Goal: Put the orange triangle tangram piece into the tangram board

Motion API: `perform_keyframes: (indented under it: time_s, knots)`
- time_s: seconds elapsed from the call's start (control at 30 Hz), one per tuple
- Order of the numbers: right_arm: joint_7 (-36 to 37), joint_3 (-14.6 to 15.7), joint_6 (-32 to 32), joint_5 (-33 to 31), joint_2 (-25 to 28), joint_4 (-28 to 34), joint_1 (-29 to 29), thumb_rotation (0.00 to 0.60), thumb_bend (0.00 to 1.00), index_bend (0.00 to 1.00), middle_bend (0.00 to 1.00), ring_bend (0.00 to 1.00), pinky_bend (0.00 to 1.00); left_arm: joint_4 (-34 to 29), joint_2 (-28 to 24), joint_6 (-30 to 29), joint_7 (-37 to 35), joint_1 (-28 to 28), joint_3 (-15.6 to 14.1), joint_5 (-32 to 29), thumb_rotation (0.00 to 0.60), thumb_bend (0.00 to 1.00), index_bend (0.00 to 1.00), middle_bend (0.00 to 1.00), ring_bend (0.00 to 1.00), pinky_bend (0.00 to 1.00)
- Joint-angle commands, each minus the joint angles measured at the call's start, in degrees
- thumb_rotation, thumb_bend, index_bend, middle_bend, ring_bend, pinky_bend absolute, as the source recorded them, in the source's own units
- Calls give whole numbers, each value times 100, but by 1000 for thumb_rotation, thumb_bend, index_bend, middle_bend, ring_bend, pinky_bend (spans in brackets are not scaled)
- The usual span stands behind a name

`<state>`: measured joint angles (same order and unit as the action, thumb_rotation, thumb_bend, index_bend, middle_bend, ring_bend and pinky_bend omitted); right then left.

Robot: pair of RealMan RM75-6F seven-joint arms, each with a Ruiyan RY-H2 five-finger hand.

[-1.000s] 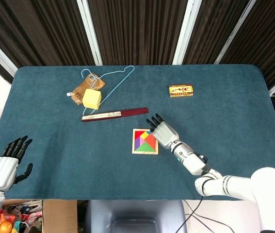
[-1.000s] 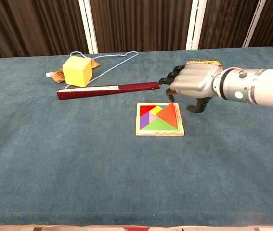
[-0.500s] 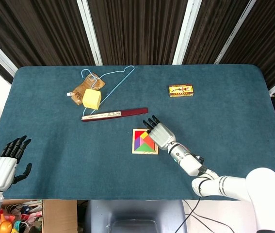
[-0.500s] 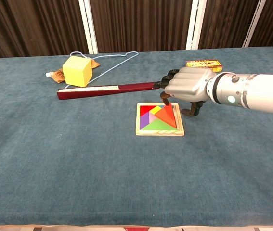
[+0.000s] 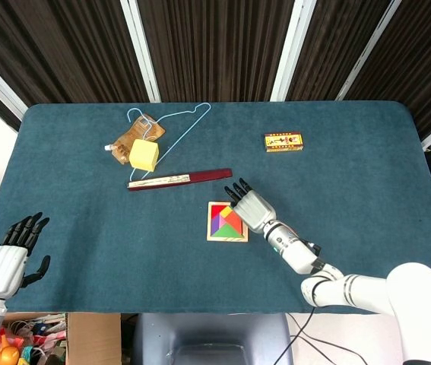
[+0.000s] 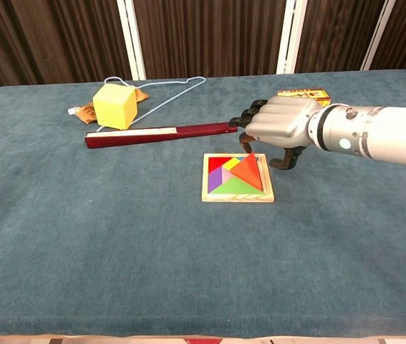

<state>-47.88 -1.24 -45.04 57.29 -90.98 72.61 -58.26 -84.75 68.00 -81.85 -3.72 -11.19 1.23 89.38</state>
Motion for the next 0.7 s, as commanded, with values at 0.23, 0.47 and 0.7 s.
perform_keyframes:
  time_s: [0.23,0.47,0.7]
  knots:
    - [-11,-25,68,-50,-144,-85,-43,600,546,409,0,0,0,9,-1,13,-8,-5,-1,-8,600,476,0,0,0,131]
    - [-72,-6,71,-81,-163,-81,-57,600,546,405,0,0,0,6,-15,-27,-39,11,-1,4,600,476,0,0,0,131]
    - [-143,42,21,-63,-80,28,-44,600,547,414,0,0,0,5,-6,-34,-35,8,-4,18,600,477,0,0,0,131]
